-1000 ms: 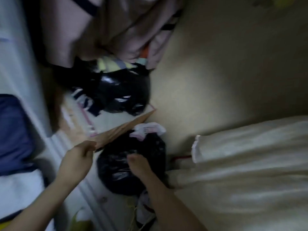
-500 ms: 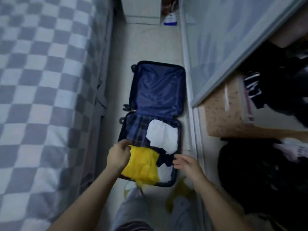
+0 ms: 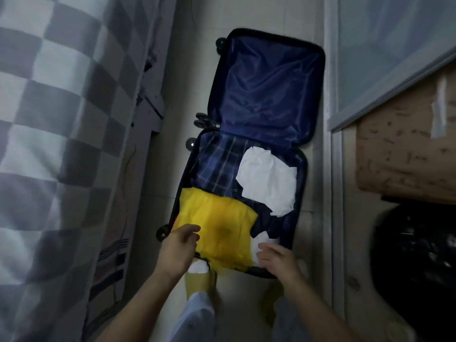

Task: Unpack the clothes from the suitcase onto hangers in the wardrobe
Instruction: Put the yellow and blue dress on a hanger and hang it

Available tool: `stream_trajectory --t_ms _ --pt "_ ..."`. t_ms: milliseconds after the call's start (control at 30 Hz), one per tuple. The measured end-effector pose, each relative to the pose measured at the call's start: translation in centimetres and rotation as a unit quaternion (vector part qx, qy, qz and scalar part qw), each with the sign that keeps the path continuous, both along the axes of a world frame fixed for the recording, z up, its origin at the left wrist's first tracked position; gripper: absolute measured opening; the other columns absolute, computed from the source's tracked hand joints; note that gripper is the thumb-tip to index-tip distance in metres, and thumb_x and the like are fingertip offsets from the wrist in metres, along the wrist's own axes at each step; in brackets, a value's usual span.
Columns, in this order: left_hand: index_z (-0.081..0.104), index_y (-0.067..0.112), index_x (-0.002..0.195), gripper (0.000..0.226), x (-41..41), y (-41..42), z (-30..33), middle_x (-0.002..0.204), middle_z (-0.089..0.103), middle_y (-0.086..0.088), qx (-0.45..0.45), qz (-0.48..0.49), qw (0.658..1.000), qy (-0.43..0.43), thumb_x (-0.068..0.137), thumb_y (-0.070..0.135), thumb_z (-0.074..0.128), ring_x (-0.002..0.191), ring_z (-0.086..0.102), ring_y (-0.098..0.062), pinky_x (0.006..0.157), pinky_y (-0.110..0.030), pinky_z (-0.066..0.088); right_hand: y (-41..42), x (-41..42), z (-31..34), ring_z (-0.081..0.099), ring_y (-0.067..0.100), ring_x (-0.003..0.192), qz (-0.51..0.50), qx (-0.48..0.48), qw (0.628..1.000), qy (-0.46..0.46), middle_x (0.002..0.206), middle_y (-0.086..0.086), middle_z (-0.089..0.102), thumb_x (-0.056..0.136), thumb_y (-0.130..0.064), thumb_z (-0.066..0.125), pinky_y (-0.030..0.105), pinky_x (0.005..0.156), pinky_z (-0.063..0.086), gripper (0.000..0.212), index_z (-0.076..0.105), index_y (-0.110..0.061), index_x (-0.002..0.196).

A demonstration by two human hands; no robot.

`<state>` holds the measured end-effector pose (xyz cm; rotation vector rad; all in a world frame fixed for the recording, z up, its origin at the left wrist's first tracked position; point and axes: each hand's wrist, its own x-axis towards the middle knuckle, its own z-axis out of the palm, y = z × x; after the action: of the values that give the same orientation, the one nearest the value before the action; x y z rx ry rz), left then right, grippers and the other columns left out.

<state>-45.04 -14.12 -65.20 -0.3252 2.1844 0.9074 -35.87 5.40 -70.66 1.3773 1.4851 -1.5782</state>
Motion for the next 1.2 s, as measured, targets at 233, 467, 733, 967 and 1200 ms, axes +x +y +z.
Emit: stream_trajectory --t_ms 233,467,733,967,1200 --pt "0.064 0.018 0.110 0.029 1.6 -4.3 -11.1 0.101 0.066 -0.001 -0.014 -0.038 0.999 -0.011 0.096 0.006 0.041 0.098 0.061 -0.018 0.074 -0.023 0.041 -5.5 -2.3 -14.1 0.039 0.026 0.129 0.074 0.092 0.993 0.015 0.144 0.008 0.038 0.089 -0.027 0.060 0.034 0.101 0.037 0.057 0.037 -0.014 0.140" --pt "0.061 0.028 0.108 0.031 2.9 -7.7 -14.9 0.097 0.066 0.003 -0.056 -0.005 0.996 -0.071 0.094 0.007 0.043 0.096 0.061 -0.017 0.084 -0.029 0.047 -9.6 -6.1 -20.8 0.038 0.038 0.130 -0.117 0.077 0.989 -0.052 0.150 0.015 0.025 0.074 -0.025 0.077 0.049 0.105 0.037 0.109 -0.002 -0.018 0.149" --pt "0.059 0.019 0.100 0.026 2.3 -5.7 -9.8 0.097 0.065 -0.008 0.003 0.094 0.987 -0.133 0.094 0.001 0.041 0.079 0.057 -0.017 0.071 -0.027 0.042 -6.6 -7.9 -11.3 0.061 0.027 0.087 -0.043 0.047 0.997 0.036 0.095 0.010 0.066 0.084 -0.010 0.056 0.039 0.081 0.052 0.020 0.065 -0.013 0.101" --pt "0.054 0.006 0.116 0.029 -3.6 -1.2 3.8 0.092 0.064 -0.011 0.135 0.243 0.949 -0.151 0.099 0.025 0.040 0.083 0.060 -0.023 0.066 -0.030 0.046 -1.5 -9.1 9.4 0.057 0.006 0.079 0.032 0.147 0.963 0.226 0.084 -0.014 0.059 0.086 -0.017 0.062 0.020 0.063 0.041 0.018 0.059 -0.031 0.097" --pt "0.057 0.010 0.112 0.080 -12.3 2.8 24.9 0.111 0.060 -0.014 0.397 0.292 0.838 -0.235 0.072 0.077 0.037 0.100 0.057 -0.032 0.079 -0.049 0.051 2.0 -11.3 30.8 0.055 0.011 0.077 0.335 0.441 0.693 0.461 0.101 -0.008 0.051 0.069 -0.024 0.049 0.020 0.054 0.042 0.040 0.052 -0.028 0.109"
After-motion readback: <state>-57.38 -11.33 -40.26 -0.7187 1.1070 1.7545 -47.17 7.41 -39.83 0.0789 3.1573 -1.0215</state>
